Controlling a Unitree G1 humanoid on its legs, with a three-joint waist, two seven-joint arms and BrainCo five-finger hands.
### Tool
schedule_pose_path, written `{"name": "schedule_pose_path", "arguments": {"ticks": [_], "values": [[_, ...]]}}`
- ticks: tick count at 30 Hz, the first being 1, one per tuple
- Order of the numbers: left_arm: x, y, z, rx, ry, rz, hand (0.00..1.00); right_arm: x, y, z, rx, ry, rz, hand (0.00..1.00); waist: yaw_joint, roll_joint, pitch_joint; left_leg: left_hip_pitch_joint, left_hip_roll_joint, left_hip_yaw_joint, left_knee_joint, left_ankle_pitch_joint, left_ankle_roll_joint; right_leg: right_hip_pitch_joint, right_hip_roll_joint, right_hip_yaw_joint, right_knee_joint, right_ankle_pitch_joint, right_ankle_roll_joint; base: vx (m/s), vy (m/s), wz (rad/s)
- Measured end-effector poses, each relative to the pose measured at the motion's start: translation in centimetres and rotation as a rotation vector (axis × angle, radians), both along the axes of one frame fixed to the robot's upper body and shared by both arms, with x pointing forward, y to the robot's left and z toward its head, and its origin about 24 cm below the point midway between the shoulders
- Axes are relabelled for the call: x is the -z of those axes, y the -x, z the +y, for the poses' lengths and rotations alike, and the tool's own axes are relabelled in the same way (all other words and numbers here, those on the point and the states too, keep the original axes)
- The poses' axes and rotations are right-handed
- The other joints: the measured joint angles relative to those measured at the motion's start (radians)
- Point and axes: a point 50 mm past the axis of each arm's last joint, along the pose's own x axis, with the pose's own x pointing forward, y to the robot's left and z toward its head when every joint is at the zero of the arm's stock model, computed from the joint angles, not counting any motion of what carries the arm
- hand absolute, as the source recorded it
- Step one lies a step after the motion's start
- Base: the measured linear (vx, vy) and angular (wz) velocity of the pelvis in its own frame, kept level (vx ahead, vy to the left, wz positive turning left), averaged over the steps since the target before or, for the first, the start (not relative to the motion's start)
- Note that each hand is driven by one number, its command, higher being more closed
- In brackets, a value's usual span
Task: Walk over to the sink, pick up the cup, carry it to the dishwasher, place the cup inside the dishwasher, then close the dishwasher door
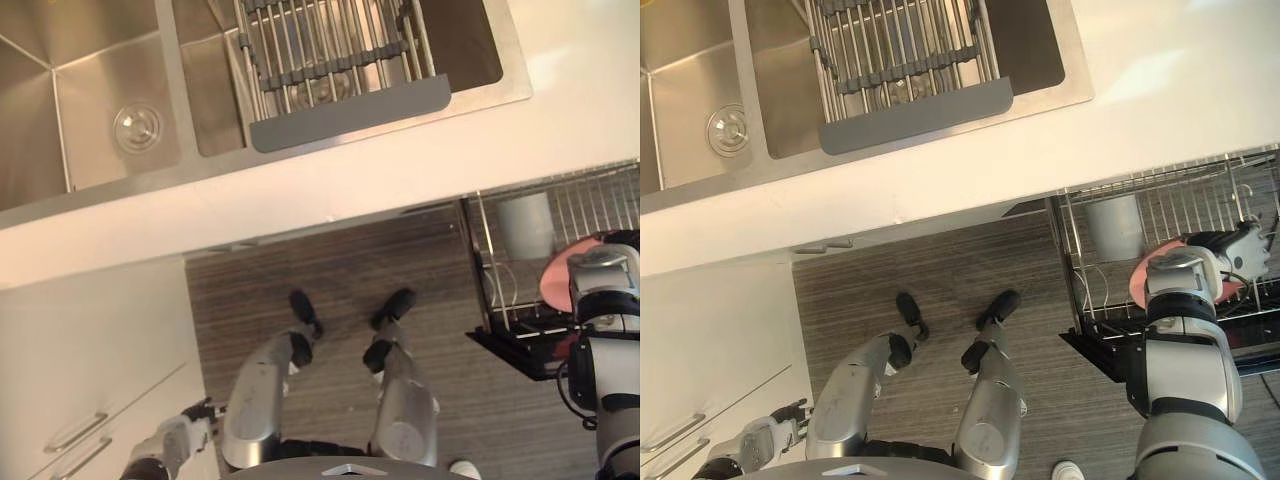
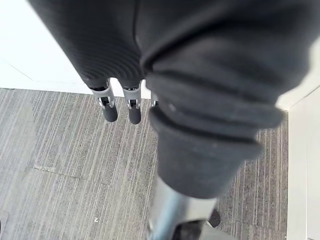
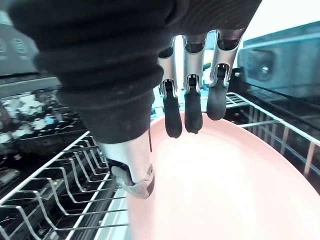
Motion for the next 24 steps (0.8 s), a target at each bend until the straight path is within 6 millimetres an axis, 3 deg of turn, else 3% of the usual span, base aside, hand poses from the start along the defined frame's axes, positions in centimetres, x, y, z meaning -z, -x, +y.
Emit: {"name": "schedule_pose_path", "arguments": {"ticks": [6, 14, 17, 22, 24], "values": [[0.1, 0.0, -0.3, -0.060, 0.008, 0.003, 0.00, 0.6, -0.6, 1.0, 0.013, -0.081, -0.179, 0.00, -0.010, 0.002, 0.001, 0.034, -0.007, 0.004, -0.019, 0.012, -0.005, 0.017, -0.003, 0.010, 0.008, -0.001, 0.000, 0.04, 0.025, -0.04], [0.6, 1.8, -0.3, -0.132, 0.009, 0.056, 0.00, -2.7, 0.7, 0.7, 0.084, -0.017, -0.395, 0.00, -0.045, -0.017, -0.001, 0.183, -0.027, -0.003, -0.131, 0.043, -0.026, 0.151, 0.012, -0.009, -0.042, -0.010, 0.005, 0.00, -0.012, 0.02], [1.0, 3.6, 0.5, -0.168, -0.017, 0.092, 0.00, -1.3, 3.2, -1.2, 0.182, -0.061, -0.378, 0.00, -0.076, -0.057, -0.038, 0.216, -0.024, -0.026, -0.142, 0.047, -0.031, 0.219, 0.044, -0.043, -0.100, 0.002, 0.008, 0.07, -0.051, 0.20], [1.8, 8.8, 1.8, -0.237, -0.058, 0.228, 0.00, 1.4, 10.3, -5.8, 0.368, -0.218, -0.465, 0.00, -0.110, -0.135, -0.221, 0.282, -0.012, -0.027, -0.177, 0.048, -0.042, 0.272, 0.076, -0.046, -0.111, -0.016, 0.017, 0.13, -0.023, -0.04], [1.9, 9.7, 2.0, -0.250, -0.064, 0.259, 0.00, 2.3, 12.0, -6.8, 0.392, -0.301, -0.535, 0.00, -0.124, -0.151, -0.242, 0.307, -0.013, -0.026, -0.194, 0.050, -0.048, 0.289, 0.080, -0.045, -0.111, -0.022, 0.018, 0.09, 0.001, -0.05]]}}
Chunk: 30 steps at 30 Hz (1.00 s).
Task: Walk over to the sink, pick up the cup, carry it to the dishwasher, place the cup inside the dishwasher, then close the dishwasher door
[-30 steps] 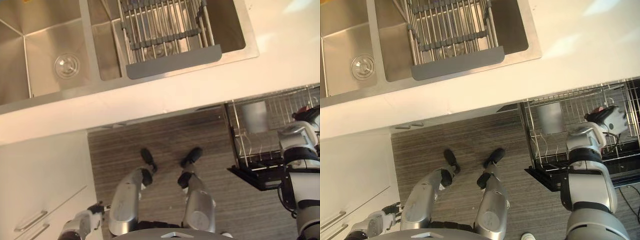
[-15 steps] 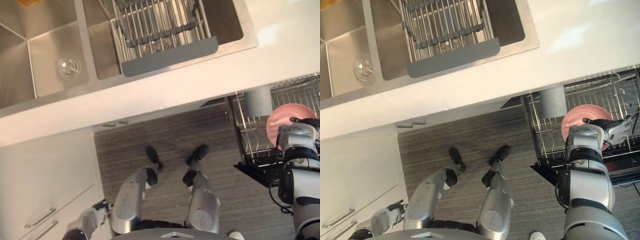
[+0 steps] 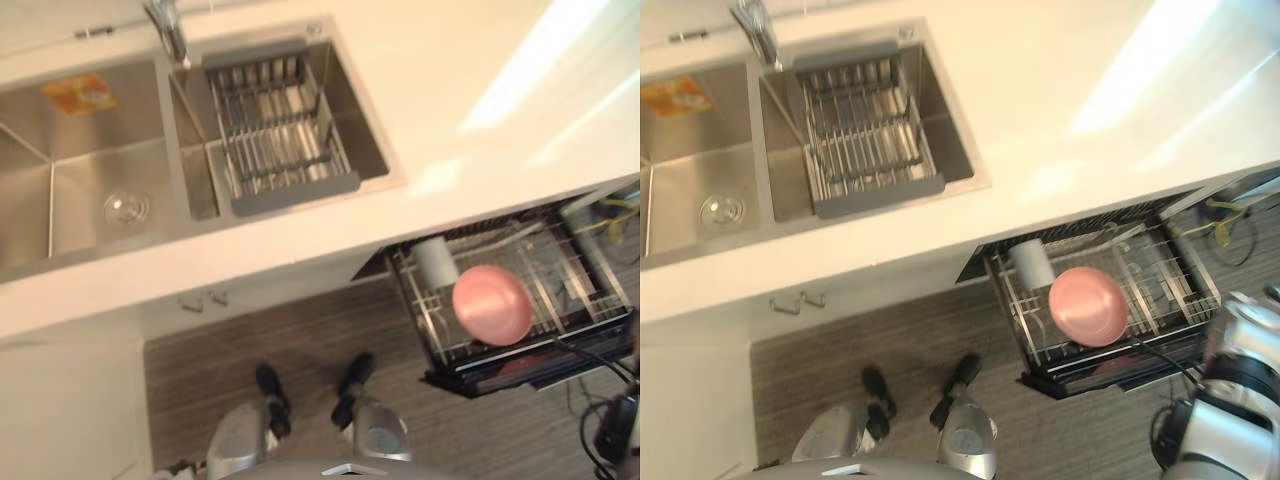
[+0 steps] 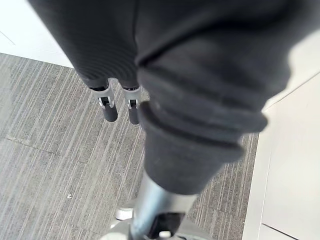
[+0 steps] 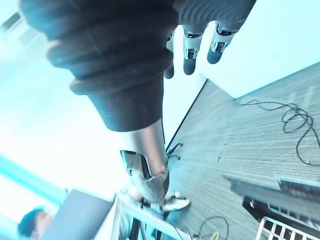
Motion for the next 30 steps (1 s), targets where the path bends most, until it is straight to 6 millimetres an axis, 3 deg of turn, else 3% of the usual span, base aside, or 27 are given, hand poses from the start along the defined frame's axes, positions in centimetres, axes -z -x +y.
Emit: {"name": "schedule_pose_path", "arguments": {"ticks": [2, 5, 10, 14, 20, 21, 25, 30], "values": [[0.1, 1.4, 0.2, -0.030, 0.004, 0.046, 0.00, 2.2, 2.3, -0.7, 0.005, -0.122, -0.104, 0.00, -0.018, -0.013, -0.041, 0.028, -0.003, 0.008, -0.022, -0.003, -0.010, 0.015, 0.002, 0.008, 0.000, -0.006, 0.005, 0.04, 0.027, -0.11], [0.2, 2.3, 0.0, -0.031, 0.004, 0.083, 0.00, 4.7, 4.1, -0.7, -0.004, -0.224, -0.169, 0.00, -0.032, -0.013, -0.066, 0.056, -0.006, 0.031, -0.050, -0.013, -0.017, 0.029, 0.004, 0.030, 0.000, -0.023, 0.012, -0.02, 0.037, -0.22], [0.3, 3.6, 0.1, -0.064, -0.002, 0.133, 0.00, 10.3, 5.9, 1.7, -0.025, -0.374, -0.213, 0.00, -0.055, -0.020, -0.107, 0.095, 0.003, 0.080, -0.083, -0.001, -0.037, 0.026, 0.025, 0.078, -0.006, -0.034, 0.012, 0.02, 0.015, -0.28], [0.4, 4.3, 0.1, -0.080, 0.004, 0.167, 0.00, 14.7, 4.6, 6.1, -0.167, -0.456, -0.244, 0.00, -0.078, -0.012, -0.126, 0.114, 0.020, 0.150, -0.079, -0.007, -0.066, 0.004, 0.047, 0.139, -0.007, -0.031, 0.007, 0.03, -0.006, -0.49], [0.5, 4.4, -0.3, -0.057, 0.001, 0.195, 0.00, 17.0, 2.2, 12.5, -0.417, -0.482, -0.321, 0.00, -0.083, 0.008, -0.133, 0.153, 0.047, 0.221, -0.027, -0.033, -0.079, 0.008, 0.060, 0.192, -0.007, -0.031, -0.002, 0.02, 0.011, -0.37], [0.5, 4.2, -0.6, -0.036, -0.003, 0.199, 0.00, 18.1, 2.3, 14.2, -0.442, -0.517, -0.297, 0.00, -0.076, 0.015, -0.131, 0.159, 0.047, 0.222, -0.027, -0.034, -0.080, 0.011, 0.060, 0.191, -0.007, -0.031, -0.001, 0.00, 0.038, -0.02], [0.5, 3.5, -0.8, -0.002, -0.005, 0.178, 0.00, 19.6, 1.8, 17.1, -0.502, -0.572, -0.257, 0.00, -0.047, 0.034, -0.116, 0.172, 0.050, 0.224, -0.030, -0.035, -0.082, 0.027, 0.055, 0.154, -0.008, -0.048, 0.001, -0.04, 0.047, 0.01], [0.5, 3.2, -1.3, 0.035, 0.001, 0.159, 0.00, 20.3, 0.9, 19.2, -0.548, -0.615, -0.262, 0.00, -0.011, 0.068, -0.093, 0.190, 0.055, 0.221, -0.030, -0.046, -0.091, 0.054, 0.049, 0.105, -0.008, -0.054, 0.004, -0.01, 0.028, 0.03]]}}
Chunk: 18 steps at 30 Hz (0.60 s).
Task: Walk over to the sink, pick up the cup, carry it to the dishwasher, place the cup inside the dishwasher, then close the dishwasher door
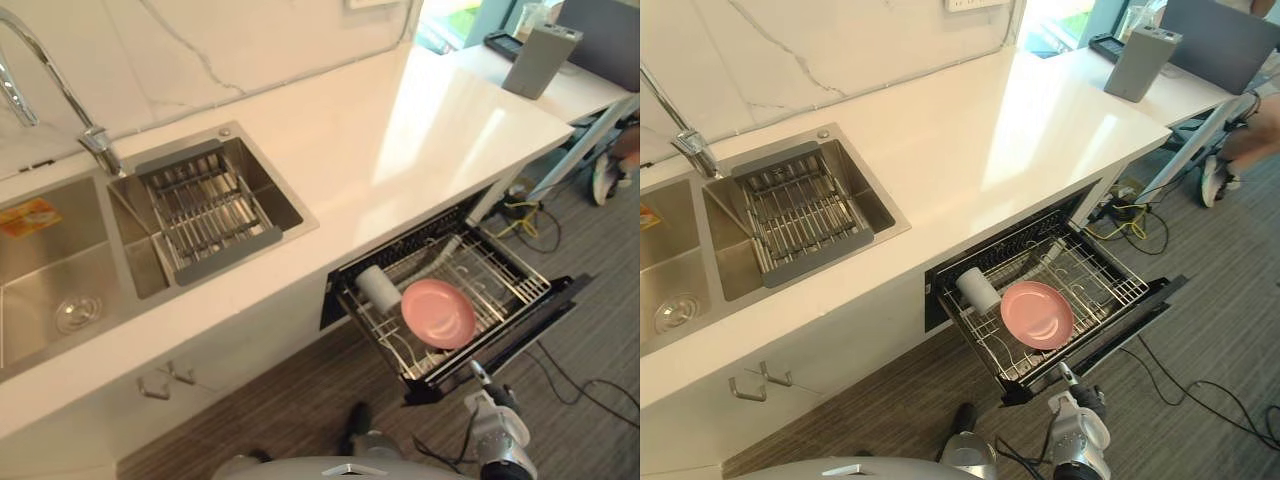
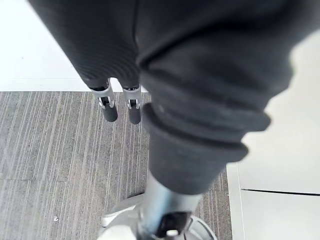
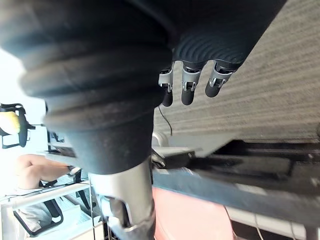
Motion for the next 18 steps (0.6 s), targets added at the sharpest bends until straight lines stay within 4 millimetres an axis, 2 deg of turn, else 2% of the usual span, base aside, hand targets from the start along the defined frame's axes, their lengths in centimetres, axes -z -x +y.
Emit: {"name": "schedule_pose_path", "arguments": {"ticks": [3, 5, 6, 7, 8, 9, 10, 11, 12, 13, 14, 15, 16, 18], "values": [[0.1, -0.2, -0.7, 0.038, 0.023, -0.015, 0.00, 0.0, -0.9, 1.2, -0.027, -0.002, -0.003, 0.00, 0.013, 0.020, 0.010, 0.001, 0.000, 0.001, 0.001, -0.002, -0.003, 0.000, 0.000, -0.002, 0.000, -0.002, 0.003, 0.03, 0.039, -0.01], [0.1, -0.3, -0.9, 0.046, 0.041, -0.030, 0.00, 0.0, -1.3, 1.9, -0.023, 0.007, 0.015, 0.00, 0.033, 0.035, 0.015, 0.002, 0.011, 0.020, 0.028, -0.021, -0.010, -0.001, 0.002, -0.002, 0.004, -0.006, 0.003, 0.07, 0.029, -0.20], [0.1, -0.3, -0.9, 0.045, 0.048, -0.034, 0.00, 0.0, -1.5, 2.0, -0.032, 0.013, 0.020, 0.00, 0.041, 0.037, 0.019, -0.001, 0.022, 0.025, 0.059, -0.035, -0.011, -0.001, 0.005, 0.001, 0.009, -0.006, 0.002, 0.08, 0.014, -0.43], [0.1, -0.2, -0.8, 0.036, 0.055, -0.041, 0.00, -0.1, -2.3, 2.6, -0.069, 0.026, 0.030, 0.00, 0.054, 0.026, 0.042, -0.025, 0.058, 0.013, 0.173, -0.061, -0.003, -0.007, 0.002, 0.019, 0.024, -0.016, -0.004, 0.04, -0.033, -0.60], [0.0, 0.2, -0.4, 0.021, 0.056, -0.042, 0.00, 0.0, -3.4, 3.4, -0.121, 0.033, 0.053, 0.00, 0.059, 0.000, 0.064, -0.076, 0.094, -0.072, 0.348, -0.071, 0.013, -0.013, -0.009, 0.058, 0.050, -0.029, -0.011, 0.01, -0.049, -0.65], [0.0, 0.3, -0.5, 0.015, 0.067, -0.050, 0.00, -0.1, -3.9, 3.6, -0.133, 0.035, 0.055, 0.00, 0.063, -0.006, 0.072, -0.115, 0.113, -0.143, 0.446, -0.071, 0.018, -0.012, -0.014, 0.086, 0.064, -0.033, -0.011, -0.03, -0.019, -0.90], [0.0, 0.2, -1.2, 0.012, 0.092, -0.067, 0.00, -0.6, -5.2, 3.2, -0.140, 0.053, 0.055, 0.00, 0.088, -0.009, 0.098, -0.160, 0.100, -0.286, 0.477, -0.141, -0.002, -0.023, -0.022, 0.142, 0.079, -0.038, -0.011, -0.06, 0.057, -0.94], [0.1, 0.1, -1.7, 0.004, 0.107, -0.070, 0.00, -1.0, -6.2, 2.9, -0.153, 0.066, 0.057, 0.00, 0.102, -0.001, 0.102, -0.167, 0.088, -0.341, 0.446, -0.158, -0.003, -0.037, -0.021, 0.174, 0.084, -0.038, -0.011, -0.10, 0.134, -1.41], [0.2, -0.2, -2.6, -0.014, 0.138, -0.077, 0.00, -2.1, -8.3, 2.4, -0.178, 0.090, 0.039, 0.00, 0.108, 0.016, 0.107, -0.185, 0.070, -0.417, 0.373, -0.164, -0.008, -0.073, -0.015, 0.206, 0.084, -0.037, -0.010, -0.12, 0.157, -1.61], [0.3, -0.6, -3.0, -0.016, 0.160, -0.088, 0.00, -3.8, -10.6, 2.4, -0.234, 0.119, -0.021, 0.00, 0.115, 0.037, 0.118, -0.212, 0.075, -0.434, 0.285, -0.138, -0.024, -0.115, 0.002, 0.221, 0.085, -0.035, -0.007, -0.11, 0.148, -1.69], [0.3, -1.0, -3.1, -0.011, 0.165, -0.095, 0.00, -4.7, -11.7, 2.4, -0.258, 0.128, -0.061, 0.00, 0.127, 0.052, 0.126, -0.211, 0.073, -0.428, 0.276, -0.104, -0.027, -0.129, 0.006, 0.233, 0.088, -0.033, 0.005, -0.10, 0.135, -1.50], [0.4, -1.8, -3.3, 0.005, 0.170, -0.099, 0.00, -6.0, -13.0, 2.5, -0.298, 0.139, -0.115, 0.00, 0.135, 0.054, 0.146, -0.221, 0.075, -0.396, 0.268, -0.089, -0.023, -0.159, -0.008, 0.243, 0.143, -0.008, -0.011, -0.02, 0.147, -0.90], [0.2, -2.4, -2.0, 0.026, 0.143, -0.106, 0.00, -6.5, -13.5, 2.3, -0.301, 0.131, -0.148, 0.00, 0.141, 0.040, 0.162, -0.220, 0.051, -0.387, 0.245, -0.080, -0.018, -0.148, -0.029, 0.247, 0.145, -0.024, 0.016, 0.03, 0.171, -0.58], [0.1, -3.4, -1.5, 0.045, 0.129, -0.136, 0.00, -7.5, -14.3, 2.3, -0.291, 0.134, -0.193, 0.00, 0.134, 0.029, 0.197, -0.215, 0.023, -0.388, 0.215, -0.057, -0.012, -0.152, -0.044, 0.248, 0.135, -0.012, 0.018, 0.05, 0.133, -0.02]]}}
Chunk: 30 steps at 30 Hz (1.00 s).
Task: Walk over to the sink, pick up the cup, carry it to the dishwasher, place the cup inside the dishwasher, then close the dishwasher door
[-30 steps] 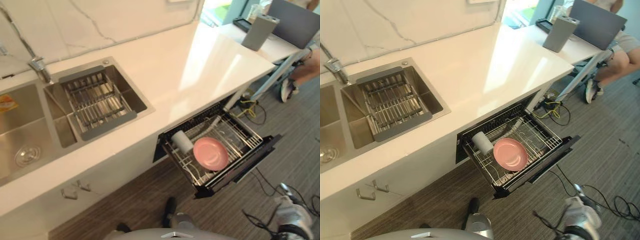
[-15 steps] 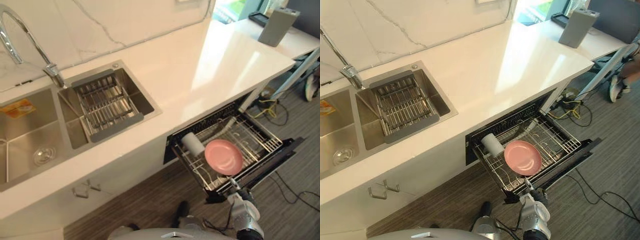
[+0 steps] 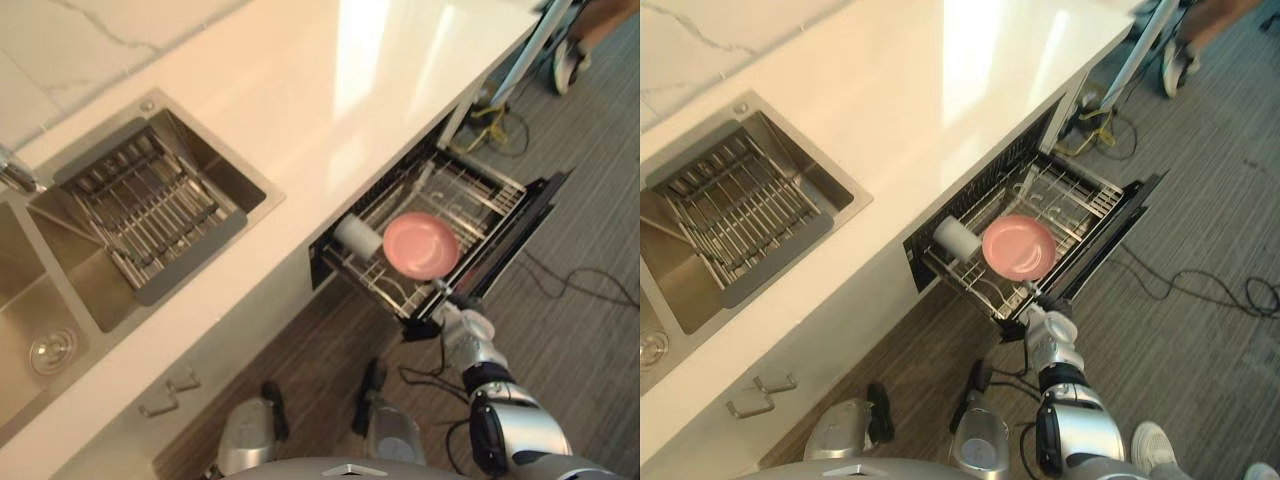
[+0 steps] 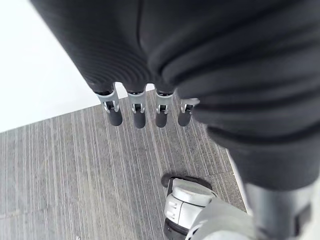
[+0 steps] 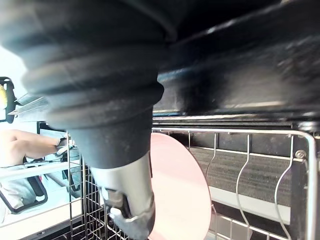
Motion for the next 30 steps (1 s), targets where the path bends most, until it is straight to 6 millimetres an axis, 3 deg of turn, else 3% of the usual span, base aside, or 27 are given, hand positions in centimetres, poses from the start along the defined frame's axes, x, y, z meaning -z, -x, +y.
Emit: {"name": "schedule_pose_path", "arguments": {"ticks": [4, 9, 12, 14, 16, 22, 24, 30], "values": [[-0.2, -1.5, 0.5, 0.011, -0.009, -0.046, 0.00, -1.4, -0.8, -0.7, -0.014, 0.020, -0.043, 0.00, -0.012, -0.020, 0.016, 0.008, -0.046, -0.002, -0.063, 0.050, 0.018, -0.036, -0.033, -0.004, 0.023, 0.014, 0.021, 0.04, 0.050, 0.07], [-0.5, -2.9, 0.4, -0.005, -0.006, -0.106, 0.00, -2.3, -1.6, -1.0, -0.025, 0.024, -0.076, 0.00, -0.019, -0.013, 0.020, -0.015, -0.075, -0.063, -0.097, 0.083, 0.031, -0.032, -0.068, -0.074, 0.028, 0.010, 0.028, -0.02, 0.019, 0.36], [-0.5, -3.3, 0.1, 0.005, 0.003, -0.117, 0.00, -3.5, -2.1, -2.4, 0.002, 0.012, -0.104, 0.00, -0.009, 0.006, 0.031, -0.029, -0.099, -0.120, -0.136, 0.108, 0.036, -0.024, -0.100, -0.130, 0.037, 0.000, 0.027, -0.12, 0.047, 0.59], [-0.4, -3.0, -0.6, 0.014, 0.026, -0.115, 0.00, -4.5, -2.2, -3.3, 0.036, -0.010, -0.159, 0.00, 0.016, 0.034, 0.049, -0.028, -0.114, -0.166, -0.158, 0.120, 0.025, 0.002, -0.109, -0.174, 0.022, -0.001, 0.027, -0.08, 0.042, 0.47], [-0.2, -2.4, -1.1, 0.011, 0.035, -0.107, 0.00, -5.0, -2.4, -3.6, 0.027, -0.005, -0.190, 0.00, 0.019, 0.047, 0.057, -0.032, -0.120, -0.195, -0.166, 0.121, 0.024, 0.012, -0.112, -0.194, 0.014, -0.002, 0.027, -0.03, 0.013, 0.38], [0.3, 0.7, -3.7, 0.017, 0.095, -0.048, 0.00, -7.2, -3.7, -2.9, -0.117, -0.021, -0.339, 0.00, 0.037, 0.089, 0.081, -0.034, -0.110, -0.294, -0.200, 0.185, -0.001, 0.016, -0.102, -0.247, 0.042, -0.016, 0.022, 0.03, -0.042, 0.26], [0.4, 0.9, -4.2, 0.024, 0.113, -0.051, 0.00, -7.9, -4.2, -2.6, -0.168, -0.022, -0.356, 0.00, 0.042, 0.092, 0.081, -0.033, -0.104, -0.309, -0.220, 0.216, 0.019, -0.002, -0.108, -0.255, 0.094, -0.037, 0.020, 0.06, -0.070, 0.19], [0.3, 0.5, -4.4, 0.057, 0.103, -0.089, 0.00, -10.2, -6.1, -1.4, -0.248, -0.044, -0.387, 0.00, 0.079, 0.096, 0.082, -0.061, -0.099, -0.356, -0.234, 0.242, 0.002, -0.070, -0.143, -0.277, 0.248, -0.128, 0.006, 0.00, -0.095, 0.21]]}}
